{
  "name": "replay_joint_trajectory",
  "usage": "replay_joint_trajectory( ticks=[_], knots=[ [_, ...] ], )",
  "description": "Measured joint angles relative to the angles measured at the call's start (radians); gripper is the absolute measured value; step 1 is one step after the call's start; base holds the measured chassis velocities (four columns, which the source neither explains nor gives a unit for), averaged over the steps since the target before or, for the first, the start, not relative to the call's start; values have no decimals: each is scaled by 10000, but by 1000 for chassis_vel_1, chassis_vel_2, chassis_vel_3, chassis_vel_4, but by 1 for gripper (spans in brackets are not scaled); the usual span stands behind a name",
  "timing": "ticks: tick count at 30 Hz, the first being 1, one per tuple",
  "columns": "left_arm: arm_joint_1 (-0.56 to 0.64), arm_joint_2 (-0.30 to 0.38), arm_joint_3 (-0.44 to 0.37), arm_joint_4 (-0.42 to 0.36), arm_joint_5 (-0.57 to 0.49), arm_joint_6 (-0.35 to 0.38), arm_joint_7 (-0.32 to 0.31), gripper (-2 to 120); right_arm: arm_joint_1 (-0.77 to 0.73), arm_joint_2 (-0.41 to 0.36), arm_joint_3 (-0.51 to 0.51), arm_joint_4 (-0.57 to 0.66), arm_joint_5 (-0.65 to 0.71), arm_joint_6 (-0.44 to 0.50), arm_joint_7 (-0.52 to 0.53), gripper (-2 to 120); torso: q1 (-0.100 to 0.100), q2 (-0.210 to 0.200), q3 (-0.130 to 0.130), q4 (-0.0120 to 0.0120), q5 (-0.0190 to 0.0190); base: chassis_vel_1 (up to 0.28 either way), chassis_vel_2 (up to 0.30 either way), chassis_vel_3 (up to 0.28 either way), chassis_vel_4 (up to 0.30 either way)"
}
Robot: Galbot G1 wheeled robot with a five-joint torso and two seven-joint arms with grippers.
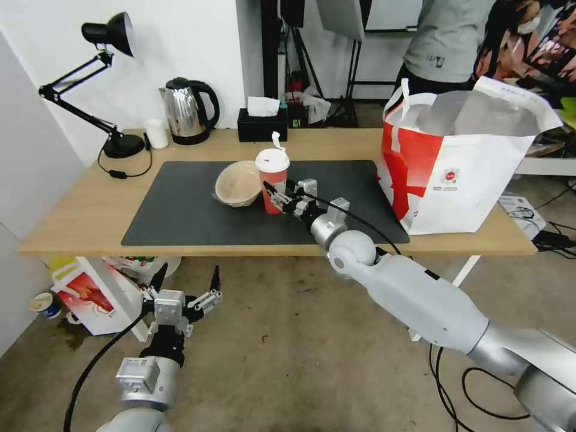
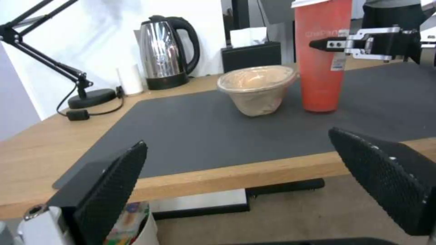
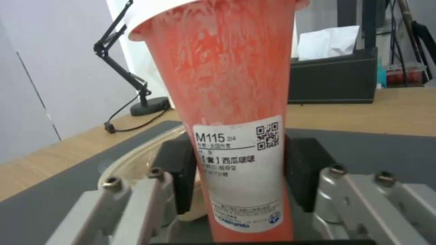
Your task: Pick up the trash from the table and place it into the takeout bag.
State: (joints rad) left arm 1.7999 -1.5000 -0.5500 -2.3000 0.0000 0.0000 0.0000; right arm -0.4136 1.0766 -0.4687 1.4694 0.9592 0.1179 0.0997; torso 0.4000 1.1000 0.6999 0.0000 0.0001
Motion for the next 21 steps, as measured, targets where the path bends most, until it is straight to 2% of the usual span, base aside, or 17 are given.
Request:
replay_joint_trajectory(
  ticks=[3,7,9,13,21],
  knots=[
    [0,0,0,0,0,0,0,100,-12,-40,44,23,4,0,-19,30,-1,0,0,0,0,0,0,0,0],
    [0,0,0,-1,0,0,0,100,-18,-59,73,49,9,0,-34,25,0,0,0,0,0,0,0,0,0],
    [0,0,0,0,0,0,0,100,-41,-93,107,82,16,0,-42,14,0,0,0,0,0,0,0,0,0],
    [0,0,0,0,0,0,0,100,-53,-108,147,94,23,0,-64,7,0,0,0,0,-1,0,0,0,0],
    [0,0,0,0,0,0,0,100,-70,-159,227,120,30,4,-187,6,0,0,0,0,-1,0,0,0,0]
  ],
)
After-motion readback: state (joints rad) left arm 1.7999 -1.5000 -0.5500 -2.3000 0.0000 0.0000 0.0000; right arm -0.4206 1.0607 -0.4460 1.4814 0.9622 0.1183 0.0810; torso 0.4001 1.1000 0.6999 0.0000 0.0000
